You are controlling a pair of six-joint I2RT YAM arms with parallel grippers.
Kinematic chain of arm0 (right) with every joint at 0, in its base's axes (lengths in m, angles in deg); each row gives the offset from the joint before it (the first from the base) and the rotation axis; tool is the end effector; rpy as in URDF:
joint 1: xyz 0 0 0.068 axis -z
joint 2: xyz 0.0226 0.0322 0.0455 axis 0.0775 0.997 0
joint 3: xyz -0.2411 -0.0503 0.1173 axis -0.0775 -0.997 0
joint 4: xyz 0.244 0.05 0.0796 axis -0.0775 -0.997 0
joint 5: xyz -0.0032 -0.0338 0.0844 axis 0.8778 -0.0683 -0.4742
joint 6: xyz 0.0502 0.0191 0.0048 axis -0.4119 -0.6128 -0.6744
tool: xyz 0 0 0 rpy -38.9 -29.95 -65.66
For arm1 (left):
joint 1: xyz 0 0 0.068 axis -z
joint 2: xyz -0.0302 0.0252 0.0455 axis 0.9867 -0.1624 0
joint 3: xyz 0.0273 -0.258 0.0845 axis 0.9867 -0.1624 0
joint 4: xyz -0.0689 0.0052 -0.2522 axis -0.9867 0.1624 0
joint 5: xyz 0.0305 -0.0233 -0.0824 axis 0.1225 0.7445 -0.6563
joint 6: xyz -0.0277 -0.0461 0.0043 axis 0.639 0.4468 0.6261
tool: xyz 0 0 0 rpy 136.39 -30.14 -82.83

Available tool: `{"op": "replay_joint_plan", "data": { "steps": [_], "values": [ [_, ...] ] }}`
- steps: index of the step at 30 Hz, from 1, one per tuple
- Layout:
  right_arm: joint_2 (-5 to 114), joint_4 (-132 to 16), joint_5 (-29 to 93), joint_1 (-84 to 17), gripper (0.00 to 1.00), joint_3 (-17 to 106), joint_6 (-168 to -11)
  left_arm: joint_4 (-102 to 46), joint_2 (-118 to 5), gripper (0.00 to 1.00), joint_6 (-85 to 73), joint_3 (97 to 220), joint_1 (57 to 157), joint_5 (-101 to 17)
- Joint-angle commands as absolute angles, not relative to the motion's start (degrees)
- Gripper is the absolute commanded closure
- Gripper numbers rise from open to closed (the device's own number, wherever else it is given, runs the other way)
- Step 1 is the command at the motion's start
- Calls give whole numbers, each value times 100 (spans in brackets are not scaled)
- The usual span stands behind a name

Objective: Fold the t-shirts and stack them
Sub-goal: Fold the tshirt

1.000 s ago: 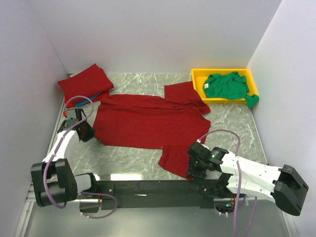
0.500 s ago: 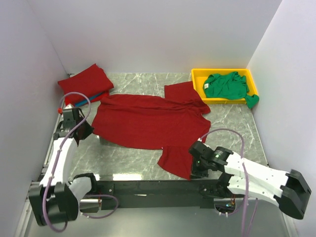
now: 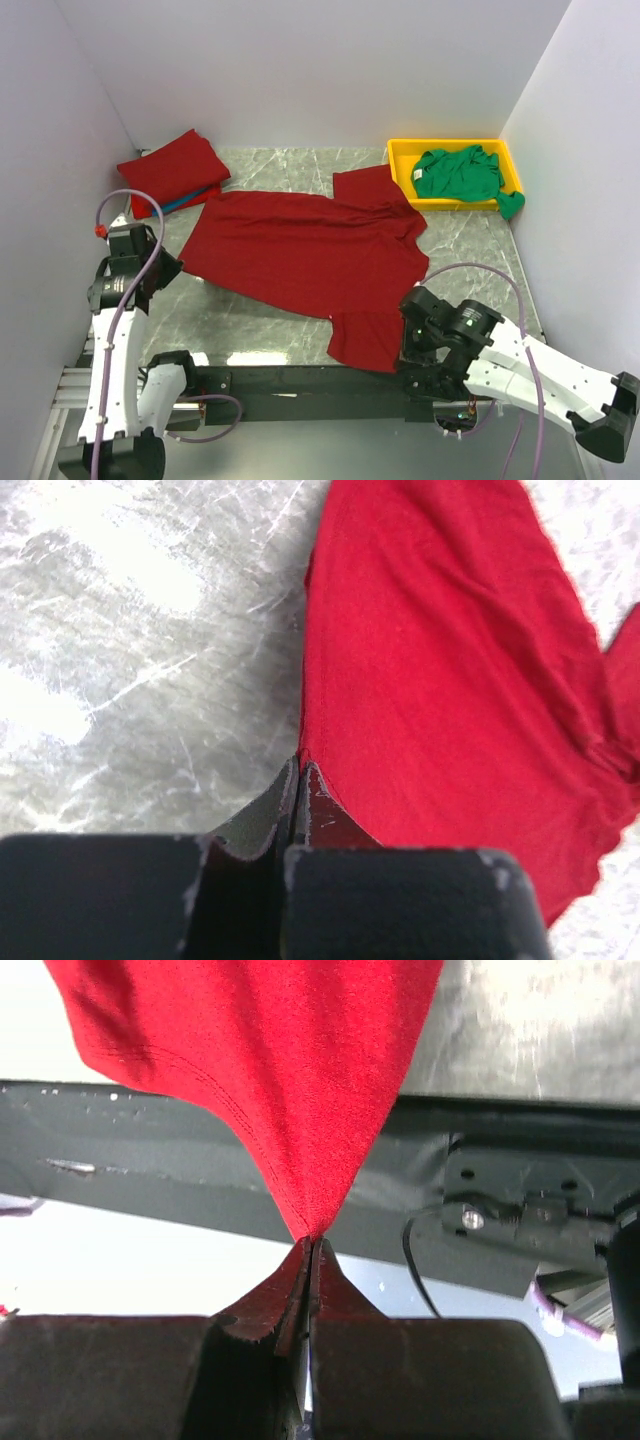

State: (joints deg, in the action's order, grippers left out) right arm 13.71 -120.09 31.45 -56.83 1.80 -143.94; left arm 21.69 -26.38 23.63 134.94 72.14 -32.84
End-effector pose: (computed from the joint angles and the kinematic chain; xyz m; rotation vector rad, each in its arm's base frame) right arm 0.0604 0.0868 0.2091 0.1998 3.0198 0.5640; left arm 0.1512 0.0233 0.2985 -0.9924 2.1364 -0.2564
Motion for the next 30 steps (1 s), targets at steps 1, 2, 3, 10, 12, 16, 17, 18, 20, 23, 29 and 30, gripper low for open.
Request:
{"op": "replay_joint_plan", "data": {
  "steps": [1,2,3,10,12,16,17,18,20,23,29,30],
  "values": [
    [1194,-12526,3052,-5744,100,493,-14620,2667,-2424,99,2557,13912,7222,-3348],
    [1089,-12562,3034,-5745,100,501,-14673,2728,-2380,99,2574,13973,7222,-3348],
    [1018,-12649,3025,-5762,100,562,-14717,2886,-2336,100,2618,14000,7222,-3348],
    [386,-13098,2911,-5806,100,581,-15165,3501,-1572,100,2961,13974,7213,-3260],
    [297,-13238,2902,-5806,100,624,-15218,3634,-1457,100,2996,14026,7222,-3216],
    [226,-13441,2928,-5806,100,853,-15297,3924,-1351,100,2917,14141,7213,-3111],
    [226,-13467,2955,-5806,100,905,-15306,3968,-1351,100,2882,14088,7222,-3111],
    [235,-13459,3033,-5806,100,1028,-15298,3951,-1342,100,2821,14044,7222,-3145],
    [340,-13397,3148,-5806,100,1134,-15289,3828,-1395,100,2742,13826,7222,-3346],
    [639,-13125,3394,-5806,100,1292,-15184,3609,-1667,100,2619,13658,7213,-3558],
    [1429,-12598,4343,-5780,100,1775,-14911,3142,-2440,100,2197,13763,7222,-3690],
    [1544,-12441,4448,-5762,100,1880,-14859,3107,-2554,100,2110,13763,7222,-3708]
  ]
}}
